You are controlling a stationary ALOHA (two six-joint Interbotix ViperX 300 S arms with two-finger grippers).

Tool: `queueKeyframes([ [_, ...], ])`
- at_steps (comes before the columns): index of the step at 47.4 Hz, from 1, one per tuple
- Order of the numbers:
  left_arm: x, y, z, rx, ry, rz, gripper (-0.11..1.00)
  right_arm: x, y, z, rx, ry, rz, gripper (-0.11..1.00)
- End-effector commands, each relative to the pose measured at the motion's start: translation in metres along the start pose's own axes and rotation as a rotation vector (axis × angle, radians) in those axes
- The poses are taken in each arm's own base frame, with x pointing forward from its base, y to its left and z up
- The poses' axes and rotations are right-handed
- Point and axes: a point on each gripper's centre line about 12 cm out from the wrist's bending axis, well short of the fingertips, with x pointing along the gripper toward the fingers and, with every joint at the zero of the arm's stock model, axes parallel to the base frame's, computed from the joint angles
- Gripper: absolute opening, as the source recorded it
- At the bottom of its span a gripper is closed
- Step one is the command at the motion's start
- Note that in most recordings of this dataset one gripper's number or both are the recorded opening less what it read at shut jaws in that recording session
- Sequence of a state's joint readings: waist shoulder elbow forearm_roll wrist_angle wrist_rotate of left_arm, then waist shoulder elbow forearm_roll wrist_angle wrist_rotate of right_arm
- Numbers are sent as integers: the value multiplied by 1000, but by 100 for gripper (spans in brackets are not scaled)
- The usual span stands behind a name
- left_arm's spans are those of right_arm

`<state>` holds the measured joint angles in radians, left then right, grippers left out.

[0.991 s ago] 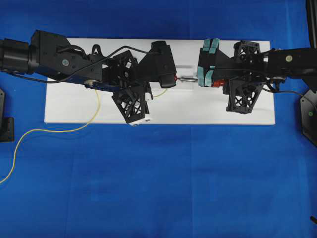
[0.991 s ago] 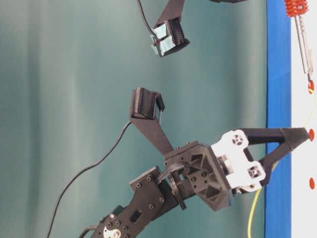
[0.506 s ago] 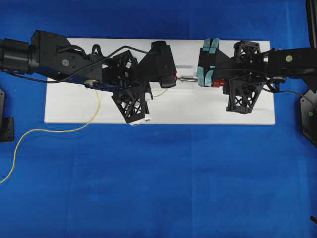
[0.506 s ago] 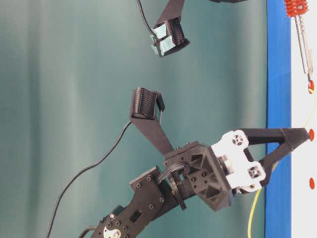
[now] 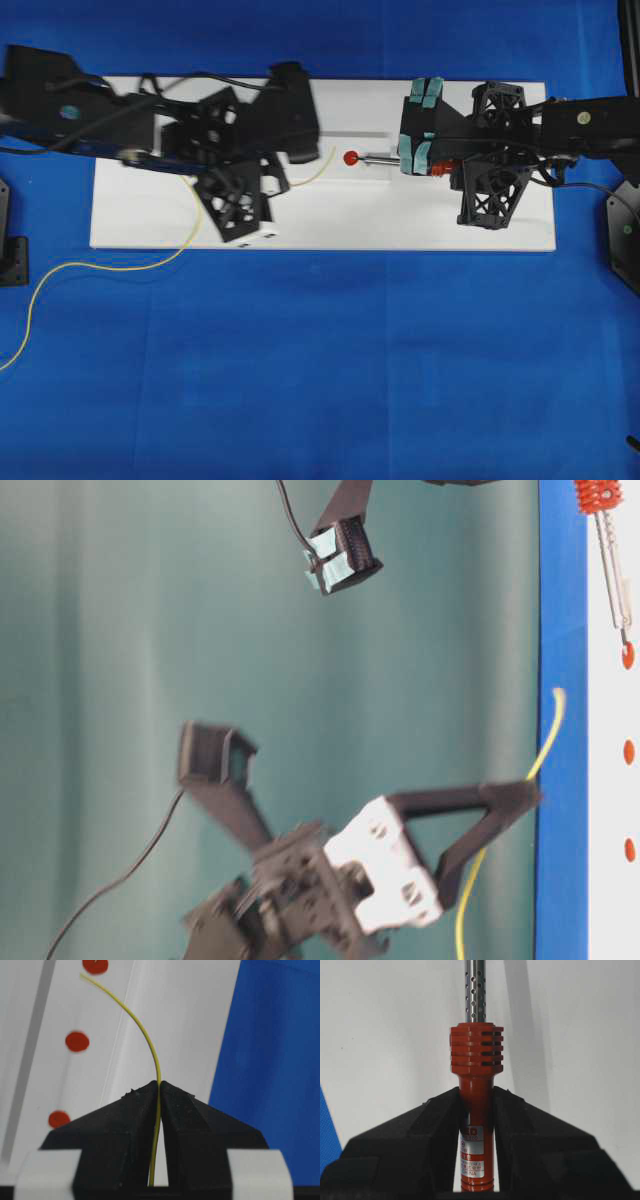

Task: Touch the tip of the soldering iron to the tip of the solder at the mark.
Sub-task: 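Withdraw both tools and lower them back onto the blue table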

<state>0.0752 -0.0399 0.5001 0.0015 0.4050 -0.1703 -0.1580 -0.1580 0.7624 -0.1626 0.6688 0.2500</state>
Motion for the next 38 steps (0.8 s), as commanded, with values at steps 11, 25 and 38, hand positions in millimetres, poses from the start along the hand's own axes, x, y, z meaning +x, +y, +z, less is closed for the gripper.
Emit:
queueKeyframes([
  [11,-24,2,-7,-4,-67,-10,2,-6,1,8,4,-33,6,6],
  [25,-25,2,-6,-3,-91,-14,2,-23,-2,7,-1,-85,2,6],
  [38,-28,3,-12,-4,-108,-17,2,-52,-11,-17,34,-180,8,6],
])
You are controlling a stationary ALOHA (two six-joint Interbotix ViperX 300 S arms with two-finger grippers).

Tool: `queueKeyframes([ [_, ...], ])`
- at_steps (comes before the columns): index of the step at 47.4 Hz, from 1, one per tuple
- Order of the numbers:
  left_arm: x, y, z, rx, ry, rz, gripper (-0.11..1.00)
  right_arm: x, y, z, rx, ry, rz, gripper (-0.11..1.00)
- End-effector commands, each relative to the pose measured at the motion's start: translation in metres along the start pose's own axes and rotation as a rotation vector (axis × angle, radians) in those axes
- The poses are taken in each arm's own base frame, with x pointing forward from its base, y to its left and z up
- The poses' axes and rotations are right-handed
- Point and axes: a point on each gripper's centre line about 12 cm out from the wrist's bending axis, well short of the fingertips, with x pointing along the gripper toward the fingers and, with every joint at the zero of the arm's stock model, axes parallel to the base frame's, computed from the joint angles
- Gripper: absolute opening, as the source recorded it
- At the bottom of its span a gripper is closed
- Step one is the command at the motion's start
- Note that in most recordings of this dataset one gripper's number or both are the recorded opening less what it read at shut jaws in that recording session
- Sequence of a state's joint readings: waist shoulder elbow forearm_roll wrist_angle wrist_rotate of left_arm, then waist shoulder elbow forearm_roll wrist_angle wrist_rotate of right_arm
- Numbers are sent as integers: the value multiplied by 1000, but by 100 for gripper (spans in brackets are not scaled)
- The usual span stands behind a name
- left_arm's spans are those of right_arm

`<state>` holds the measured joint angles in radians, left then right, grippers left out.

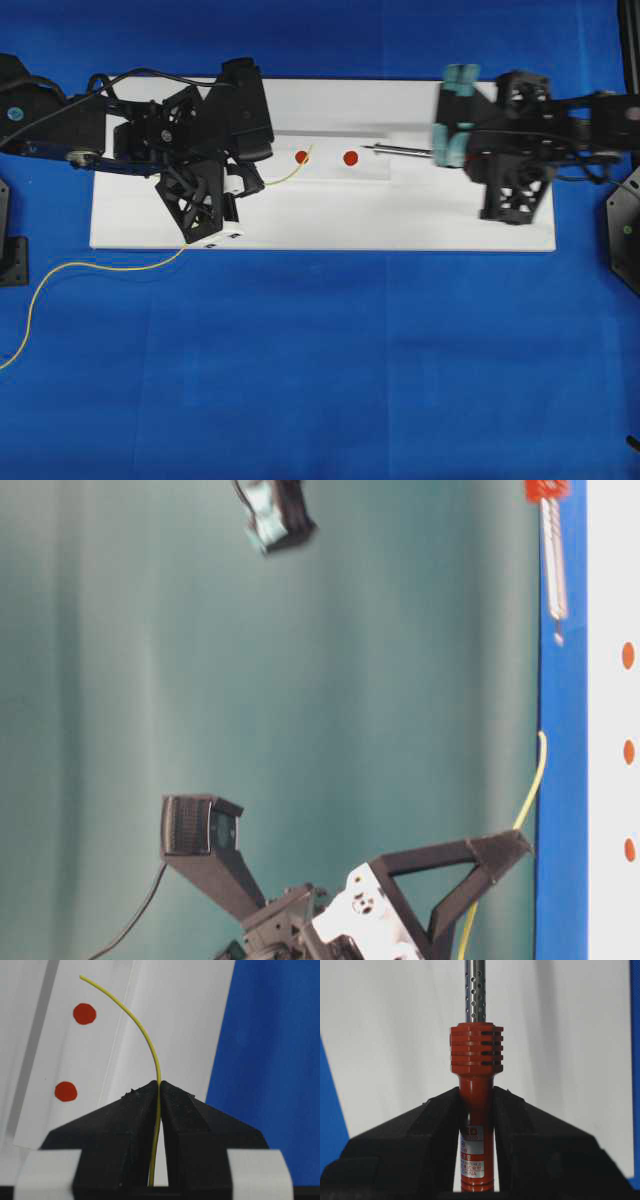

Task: Touch the tip of the soldering iron to the tip of the solder at the mark.
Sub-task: 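Withdraw both tools and lower them back onto the blue table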

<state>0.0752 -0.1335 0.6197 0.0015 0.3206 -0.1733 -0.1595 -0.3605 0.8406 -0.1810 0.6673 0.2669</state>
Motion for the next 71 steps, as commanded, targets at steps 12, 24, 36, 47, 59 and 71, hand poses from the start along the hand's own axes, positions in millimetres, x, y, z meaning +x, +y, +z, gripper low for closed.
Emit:
queueKeyframes([
  [12,-15,0,4,-3,-97,-16,2,-23,-6,-11,73,-128,21,6],
  [24,-19,-8,-3,0,-134,-43,2,-21,-1,-4,82,-163,45,6],
  [36,-31,-53,-22,54,-182,-165,2,-32,43,-3,-3,-249,189,6],
  [47,-39,-105,-54,159,-155,-301,2,-39,96,-10,-112,-299,341,6],
  [59,-30,-134,-95,244,-113,-385,2,-11,140,-23,-156,-237,412,6],
  [71,-8,-141,-132,298,-102,-417,2,24,165,-30,-174,-216,443,6],
])
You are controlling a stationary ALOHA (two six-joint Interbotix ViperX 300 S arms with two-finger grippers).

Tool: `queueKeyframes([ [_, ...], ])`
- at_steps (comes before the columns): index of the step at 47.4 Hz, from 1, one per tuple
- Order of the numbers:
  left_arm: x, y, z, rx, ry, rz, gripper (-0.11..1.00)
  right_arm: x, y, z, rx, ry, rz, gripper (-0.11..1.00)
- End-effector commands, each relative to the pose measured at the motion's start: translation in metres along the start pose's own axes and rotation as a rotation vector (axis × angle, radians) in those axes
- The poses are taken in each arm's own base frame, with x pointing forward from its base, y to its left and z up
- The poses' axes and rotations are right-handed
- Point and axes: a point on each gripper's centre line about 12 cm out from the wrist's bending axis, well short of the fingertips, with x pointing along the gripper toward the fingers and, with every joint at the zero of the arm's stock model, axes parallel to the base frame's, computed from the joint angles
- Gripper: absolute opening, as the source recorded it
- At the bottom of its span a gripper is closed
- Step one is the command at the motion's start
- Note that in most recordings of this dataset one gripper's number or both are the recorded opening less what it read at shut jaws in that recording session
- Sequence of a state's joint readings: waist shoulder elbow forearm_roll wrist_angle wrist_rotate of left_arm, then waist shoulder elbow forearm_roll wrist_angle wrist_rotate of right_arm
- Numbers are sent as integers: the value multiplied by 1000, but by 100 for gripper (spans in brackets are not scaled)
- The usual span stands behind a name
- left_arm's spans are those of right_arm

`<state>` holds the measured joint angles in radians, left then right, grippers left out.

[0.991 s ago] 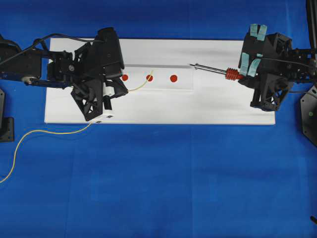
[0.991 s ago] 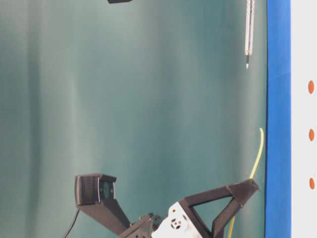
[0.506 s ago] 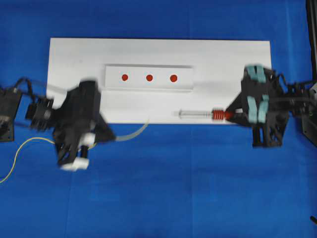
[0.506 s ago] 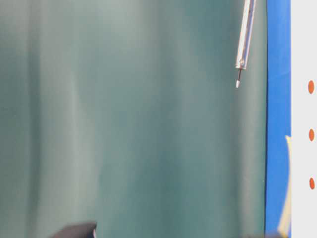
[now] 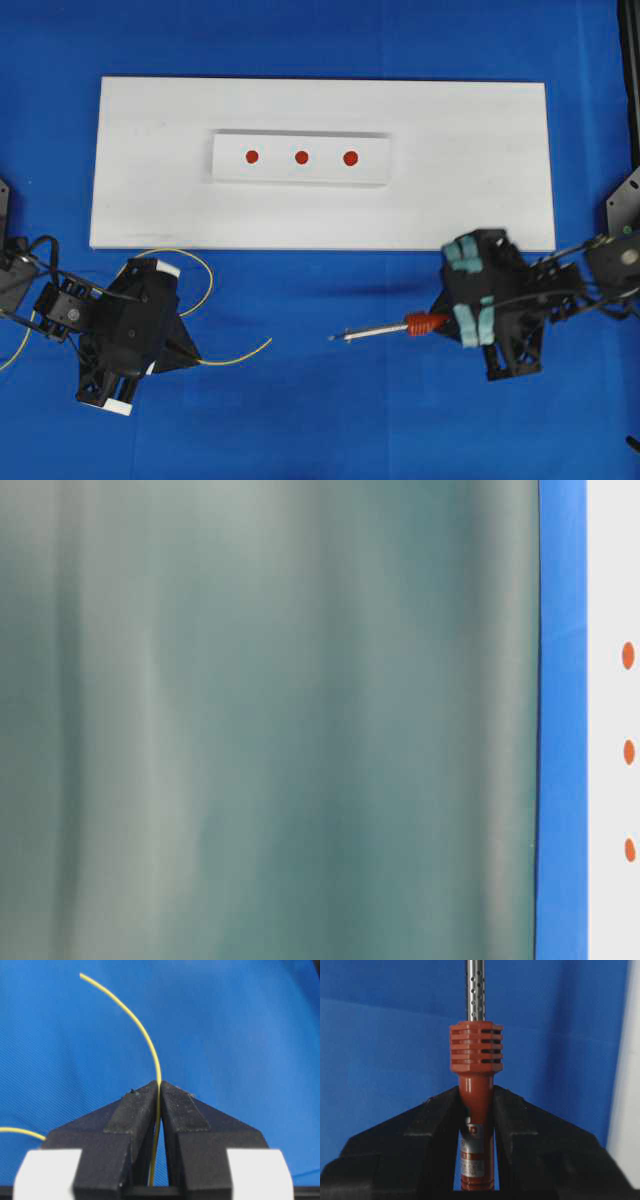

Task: Touch the tip of the soldering iron to the tip of the solder at the mark.
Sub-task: 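Withdraw both tools and lower them back onto the blue table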

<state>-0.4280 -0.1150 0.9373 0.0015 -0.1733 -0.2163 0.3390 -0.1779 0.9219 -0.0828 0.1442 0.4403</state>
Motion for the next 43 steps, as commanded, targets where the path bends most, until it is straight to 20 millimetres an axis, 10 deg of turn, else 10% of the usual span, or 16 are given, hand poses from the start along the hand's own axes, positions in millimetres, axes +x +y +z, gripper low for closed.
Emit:
queueKeyframes([
  [1,6,-5,-3,11,-20,-17,2,8,7,8,-3,-42,28,6],
  [33,26,-8,-20,27,24,-25,3,59,22,1,-27,-18,60,7],
  [43,26,-10,-14,17,14,-28,40,56,23,3,-13,-18,58,54],
])
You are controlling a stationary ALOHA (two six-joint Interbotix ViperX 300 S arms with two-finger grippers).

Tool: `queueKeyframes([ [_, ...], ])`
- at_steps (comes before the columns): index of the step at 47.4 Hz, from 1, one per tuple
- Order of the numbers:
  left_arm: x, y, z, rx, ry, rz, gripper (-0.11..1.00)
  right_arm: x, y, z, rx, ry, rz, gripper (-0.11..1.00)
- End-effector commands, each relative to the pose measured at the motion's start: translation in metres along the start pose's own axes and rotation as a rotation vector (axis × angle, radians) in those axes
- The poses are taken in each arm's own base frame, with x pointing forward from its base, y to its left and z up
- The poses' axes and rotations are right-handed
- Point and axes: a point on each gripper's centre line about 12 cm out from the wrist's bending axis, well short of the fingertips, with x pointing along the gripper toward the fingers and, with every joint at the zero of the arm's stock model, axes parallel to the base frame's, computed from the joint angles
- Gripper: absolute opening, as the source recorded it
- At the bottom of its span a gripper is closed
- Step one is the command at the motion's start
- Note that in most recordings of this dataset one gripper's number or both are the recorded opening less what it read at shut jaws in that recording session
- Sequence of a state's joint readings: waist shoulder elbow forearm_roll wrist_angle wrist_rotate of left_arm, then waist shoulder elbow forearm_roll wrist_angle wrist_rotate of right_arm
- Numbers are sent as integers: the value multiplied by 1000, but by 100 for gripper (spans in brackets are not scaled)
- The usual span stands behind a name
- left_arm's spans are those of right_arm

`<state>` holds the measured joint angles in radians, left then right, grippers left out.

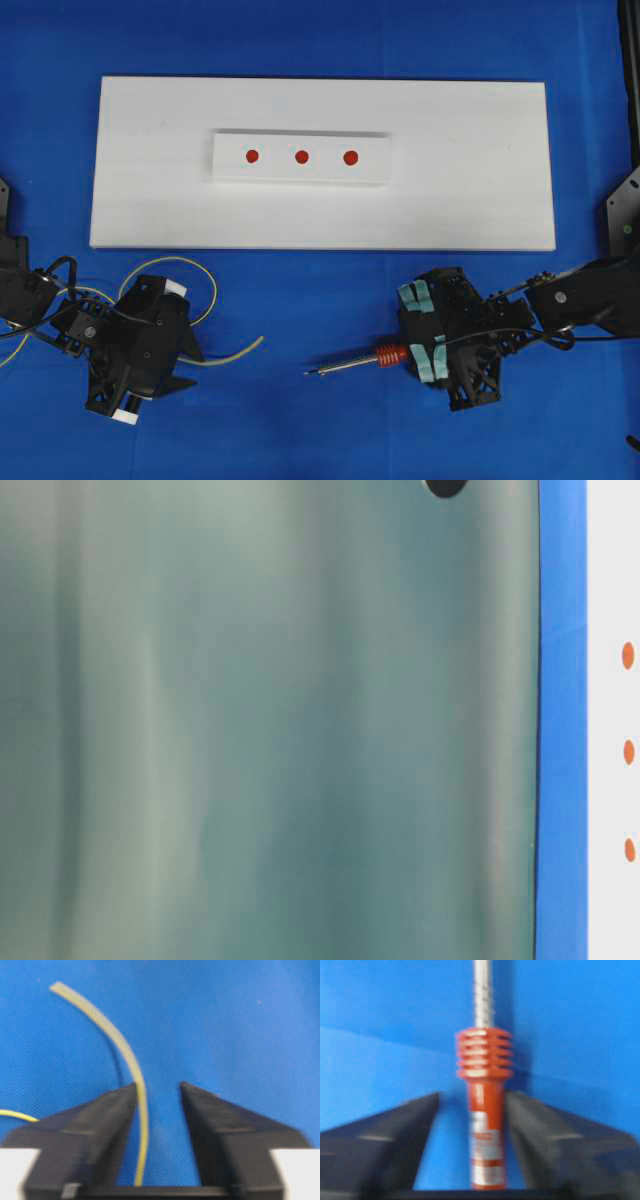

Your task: Touch the tip of the soldering iron to the tip of the solder at the mark.

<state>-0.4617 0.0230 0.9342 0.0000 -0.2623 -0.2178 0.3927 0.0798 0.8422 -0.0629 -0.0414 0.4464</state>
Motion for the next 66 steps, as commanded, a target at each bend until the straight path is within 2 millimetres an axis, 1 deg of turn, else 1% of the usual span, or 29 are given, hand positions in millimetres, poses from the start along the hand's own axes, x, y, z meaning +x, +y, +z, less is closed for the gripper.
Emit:
queueKeyframes([
  [1,-2,-5,14,0,-41,-13,45,-6,4,10,3,-32,11,60],
  [4,-5,-6,19,4,-47,-14,61,-11,5,14,-1,-45,16,79],
  [6,-8,-6,24,5,-52,-14,71,-16,6,18,-10,-55,19,88],
  [7,-10,-7,27,6,-59,-16,75,-20,7,20,-13,-61,21,91],
  [8,-12,-8,30,6,-62,-16,77,-24,8,22,-17,-66,22,92],
  [10,-18,-8,38,5,-77,-16,80,-31,9,26,-24,-74,22,89],
  [13,-27,-6,48,-1,-97,-10,78,-45,10,32,-36,-89,22,85],
  [14,-30,-5,51,-3,-101,-7,78,-53,11,36,-44,-99,22,85],
  [19,-50,6,67,-20,-144,19,77,-78,9,48,-68,-136,10,85],
  [25,-75,19,79,2,-199,55,77,-108,-1,60,-98,-191,-27,85],
  [29,-90,29,84,39,-242,88,76,-130,-12,67,-119,-243,-64,85],
  [35,-114,46,89,88,-310,151,76,-158,-30,71,-144,-320,-124,85],
  [40,-133,60,87,96,-366,205,76,-182,-46,66,-141,-384,-173,85],
  [44,-149,68,82,88,-409,241,76,-202,-55,60,-121,-428,-205,85],
  [49,-169,74,73,73,-456,278,76,-226,-65,44,-91,-477,-242,85],
  [51,-178,75,68,68,-477,289,76,-232,-67,38,-82,-492,-251,85],
  [54,-190,75,59,69,-511,305,76,-238,-71,27,-70,-510,-262,85],
  [58,-200,75,46,66,-536,318,76,-243,-75,13,-57,-534,-268,84],
  [62,-206,74,34,64,-555,326,76,-241,-77,0,-47,-546,-267,84],
  [66,-210,72,23,65,-567,326,76,-235,-78,-11,-49,-564,-248,84],
])
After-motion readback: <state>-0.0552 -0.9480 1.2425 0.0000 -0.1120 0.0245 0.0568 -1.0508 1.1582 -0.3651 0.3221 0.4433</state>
